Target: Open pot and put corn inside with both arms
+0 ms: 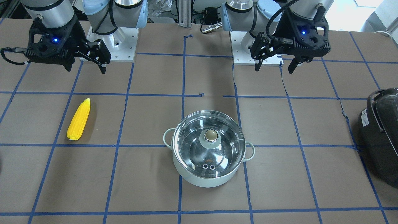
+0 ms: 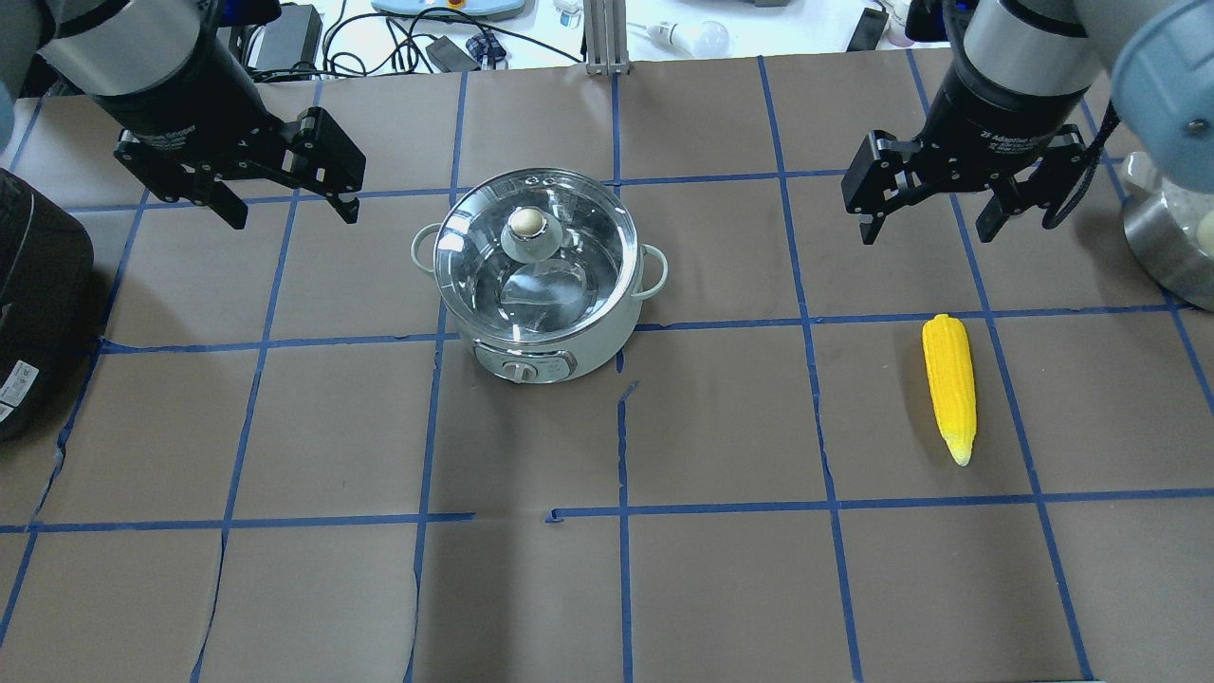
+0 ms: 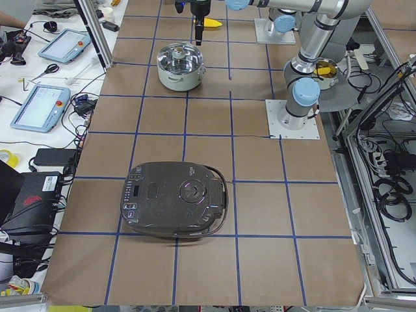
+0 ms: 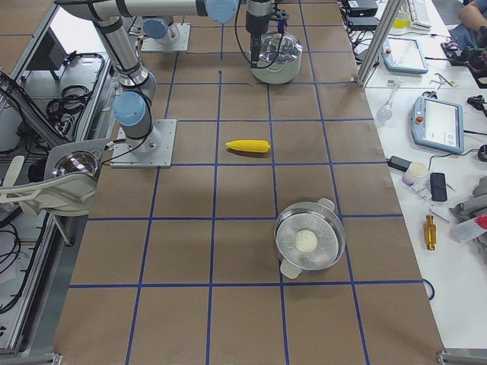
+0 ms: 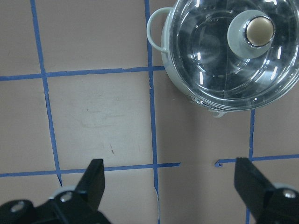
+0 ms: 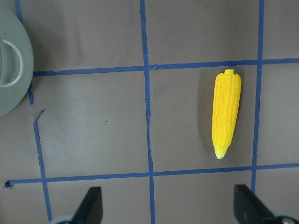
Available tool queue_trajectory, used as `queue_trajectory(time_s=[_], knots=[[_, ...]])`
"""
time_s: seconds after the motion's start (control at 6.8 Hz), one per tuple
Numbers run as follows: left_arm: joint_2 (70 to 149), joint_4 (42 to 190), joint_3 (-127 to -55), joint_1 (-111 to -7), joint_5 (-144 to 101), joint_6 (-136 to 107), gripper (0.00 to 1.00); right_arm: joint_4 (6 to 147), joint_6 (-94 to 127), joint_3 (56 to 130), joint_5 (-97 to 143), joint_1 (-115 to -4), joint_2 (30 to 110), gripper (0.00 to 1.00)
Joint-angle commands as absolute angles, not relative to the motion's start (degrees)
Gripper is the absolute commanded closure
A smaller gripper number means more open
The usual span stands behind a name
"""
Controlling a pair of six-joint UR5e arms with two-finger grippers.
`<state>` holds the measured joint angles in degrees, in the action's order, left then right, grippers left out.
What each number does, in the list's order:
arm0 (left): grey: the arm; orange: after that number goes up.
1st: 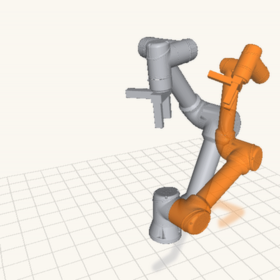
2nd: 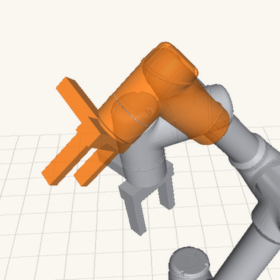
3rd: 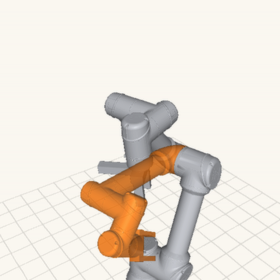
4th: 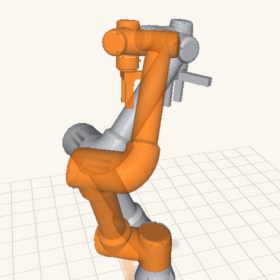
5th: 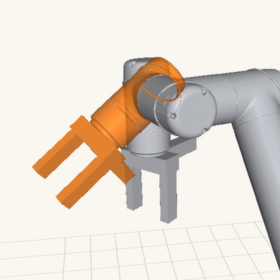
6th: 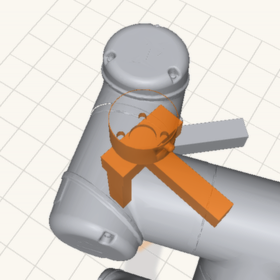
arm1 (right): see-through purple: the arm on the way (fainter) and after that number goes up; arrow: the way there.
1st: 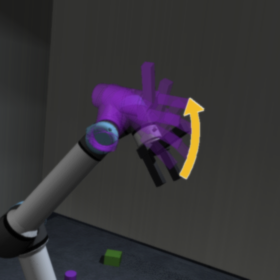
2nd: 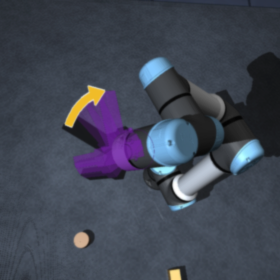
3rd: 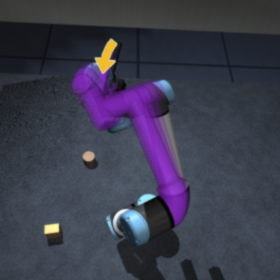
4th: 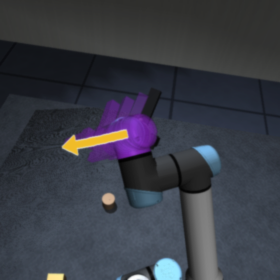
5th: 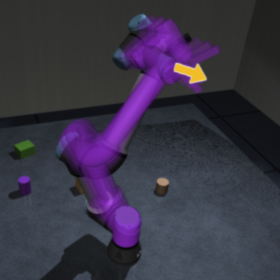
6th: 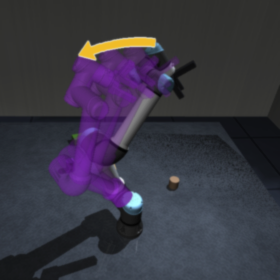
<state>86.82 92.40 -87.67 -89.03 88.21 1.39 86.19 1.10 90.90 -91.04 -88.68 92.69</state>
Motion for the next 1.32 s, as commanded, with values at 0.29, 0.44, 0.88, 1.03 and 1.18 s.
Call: queue_trajectory(time_s=[0.29, 0.44, 0.88, 1.03, 1.18], knots=[[86.8, 92.0, -87.7, -89.0, 87.9, 1.1, 0.0, 86.1, 0.9, 90.9, -91.6, -88.8, 92.7, 0.0], [86.9, 91.8, -87.7, -89.0, 87.9, 1.1, 0.0, 86.2, 0.9, 91.0, -91.2, -88.8, 92.7, 0.0], [86.9, 91.8, -87.9, -89.0, 87.9, 1.1, 0.0, 86.2, 0.9, 91.0, -91.8, -88.8, 92.7, 0.0], [86.8, 91.8, -88.0, -89.0, 87.9, 1.1, 0.0, 86.1, 0.9, 91.1, -91.9, -88.8, 92.8, 0.0], [86.9, 91.8, -88.2, -89.0, 87.9, 1.2, 0.0, 86.1, 0.9, 91.1, -91.8, -88.8, 92.8, 0.0]])
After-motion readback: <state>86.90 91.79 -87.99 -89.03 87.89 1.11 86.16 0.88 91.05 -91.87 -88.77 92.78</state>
